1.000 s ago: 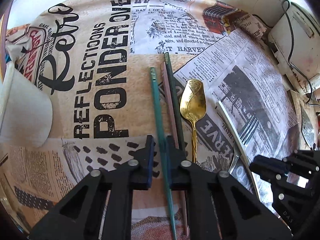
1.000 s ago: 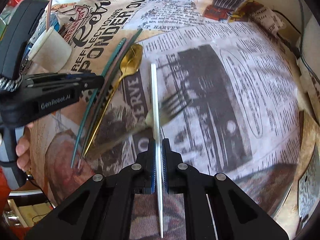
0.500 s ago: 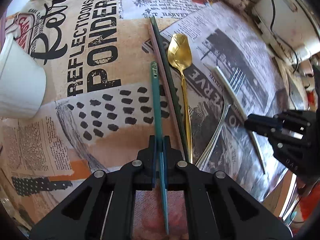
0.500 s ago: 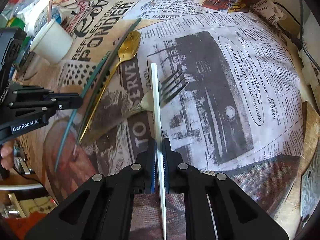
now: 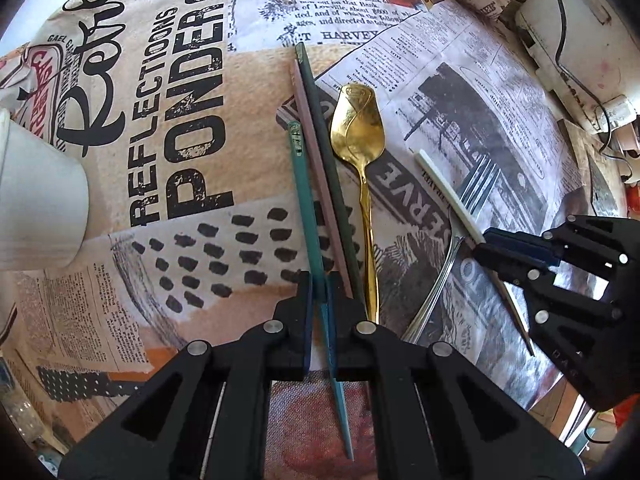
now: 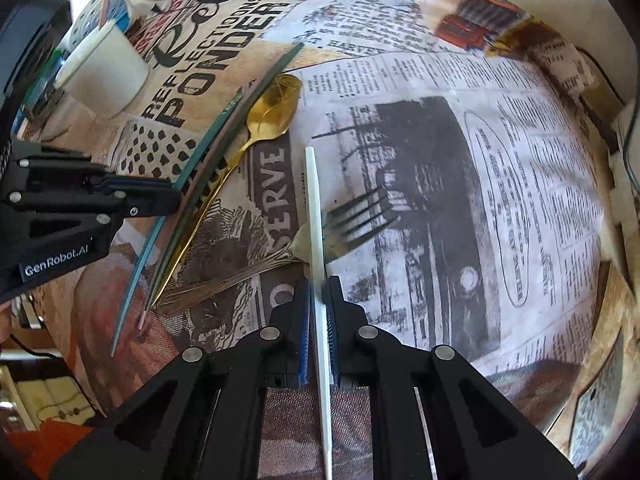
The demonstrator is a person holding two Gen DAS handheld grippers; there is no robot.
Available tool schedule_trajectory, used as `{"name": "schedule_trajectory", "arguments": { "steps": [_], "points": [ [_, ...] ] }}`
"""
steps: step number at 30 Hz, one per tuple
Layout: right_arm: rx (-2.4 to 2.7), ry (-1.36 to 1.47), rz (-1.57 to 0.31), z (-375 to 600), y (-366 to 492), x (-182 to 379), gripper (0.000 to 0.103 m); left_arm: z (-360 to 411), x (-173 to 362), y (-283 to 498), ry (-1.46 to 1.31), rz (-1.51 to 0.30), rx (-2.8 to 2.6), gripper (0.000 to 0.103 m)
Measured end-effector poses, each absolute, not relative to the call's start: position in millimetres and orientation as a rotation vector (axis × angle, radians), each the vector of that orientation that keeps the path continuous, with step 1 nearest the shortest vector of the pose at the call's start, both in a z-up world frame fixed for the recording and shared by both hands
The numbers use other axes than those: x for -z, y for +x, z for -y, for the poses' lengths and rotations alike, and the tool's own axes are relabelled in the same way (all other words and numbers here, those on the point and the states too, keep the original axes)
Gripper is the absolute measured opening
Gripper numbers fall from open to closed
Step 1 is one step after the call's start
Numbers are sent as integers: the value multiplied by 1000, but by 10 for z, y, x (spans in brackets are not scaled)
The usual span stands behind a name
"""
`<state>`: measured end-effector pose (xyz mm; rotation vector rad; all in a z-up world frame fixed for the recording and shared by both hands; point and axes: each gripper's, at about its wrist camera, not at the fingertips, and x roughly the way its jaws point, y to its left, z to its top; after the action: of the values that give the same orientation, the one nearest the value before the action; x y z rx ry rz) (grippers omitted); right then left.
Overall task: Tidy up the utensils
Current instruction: 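Lift the green stick with the left tool toward the cup while the right tool carries the white stick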
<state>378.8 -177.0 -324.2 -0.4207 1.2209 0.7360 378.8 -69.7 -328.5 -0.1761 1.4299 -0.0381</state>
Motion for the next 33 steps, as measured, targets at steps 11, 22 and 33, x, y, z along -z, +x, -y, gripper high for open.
{"name": "schedule_trajectory", "arguments": {
  "steps": [11,22,33],
  "points": [
    [-713,-369,-1198,1686,3616,3179,6,409,3160,3727,-219,-1386,63,4],
    [-688,-223,-1036,1893,3478,2608,6,410,2692,3319,-188,-1225,39,3],
    [-700,-174,-890,1932,3360,2114,6,281,2188,3038,-215,-1023,-58,3]
  ]
}}
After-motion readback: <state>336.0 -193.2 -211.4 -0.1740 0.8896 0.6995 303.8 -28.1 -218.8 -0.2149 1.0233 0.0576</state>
